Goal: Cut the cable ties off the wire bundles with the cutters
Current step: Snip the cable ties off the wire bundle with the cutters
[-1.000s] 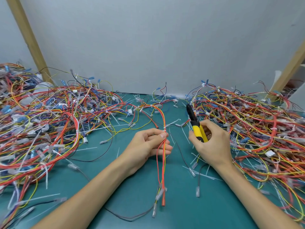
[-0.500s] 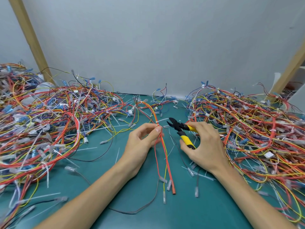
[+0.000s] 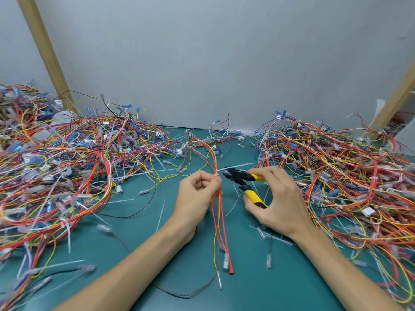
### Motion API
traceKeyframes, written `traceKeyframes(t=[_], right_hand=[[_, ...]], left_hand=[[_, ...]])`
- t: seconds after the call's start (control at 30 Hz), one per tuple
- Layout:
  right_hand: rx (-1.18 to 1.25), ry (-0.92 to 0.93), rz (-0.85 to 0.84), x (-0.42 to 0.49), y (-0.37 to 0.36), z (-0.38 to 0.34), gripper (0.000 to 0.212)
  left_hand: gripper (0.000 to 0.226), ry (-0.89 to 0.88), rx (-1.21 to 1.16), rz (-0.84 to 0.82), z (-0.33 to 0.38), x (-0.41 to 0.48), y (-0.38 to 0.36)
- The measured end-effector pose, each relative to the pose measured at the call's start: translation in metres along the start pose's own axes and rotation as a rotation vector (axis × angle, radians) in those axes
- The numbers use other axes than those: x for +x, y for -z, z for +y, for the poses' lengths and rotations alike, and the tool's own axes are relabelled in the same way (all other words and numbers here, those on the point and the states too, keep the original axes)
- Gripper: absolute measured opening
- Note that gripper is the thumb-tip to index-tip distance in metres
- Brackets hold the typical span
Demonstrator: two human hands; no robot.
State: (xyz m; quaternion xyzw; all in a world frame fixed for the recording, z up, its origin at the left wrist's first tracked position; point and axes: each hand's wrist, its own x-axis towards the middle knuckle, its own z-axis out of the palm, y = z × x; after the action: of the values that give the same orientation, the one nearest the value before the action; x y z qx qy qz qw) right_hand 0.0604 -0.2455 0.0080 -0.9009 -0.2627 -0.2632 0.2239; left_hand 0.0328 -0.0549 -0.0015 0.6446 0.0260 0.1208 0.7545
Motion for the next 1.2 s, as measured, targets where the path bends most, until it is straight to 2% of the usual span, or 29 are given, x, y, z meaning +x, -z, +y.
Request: traceKeyframes(t=[0.5,0.83,1.2], right_hand=[[-0.038,0.063,0.031,-0.0001,-0.0017,0.0010,0.050],[-0.026,0.072,0.070,0.0013,-0.0038,0.0051,0.048],[0.020,0.045,0.088,0.0018,-0.0036,0.0053,0.046]], left_hand=[[0.019,-0.055,0.163,-0.017,-0.0078,-0.0001,-0.0026],[0.021,-0.062,0.174,0.005,-0.0049,-0.0020,-0.0055],[0.010,-0.062,0.172,-0.058,-0.0028,-0.0032,-0.0033]])
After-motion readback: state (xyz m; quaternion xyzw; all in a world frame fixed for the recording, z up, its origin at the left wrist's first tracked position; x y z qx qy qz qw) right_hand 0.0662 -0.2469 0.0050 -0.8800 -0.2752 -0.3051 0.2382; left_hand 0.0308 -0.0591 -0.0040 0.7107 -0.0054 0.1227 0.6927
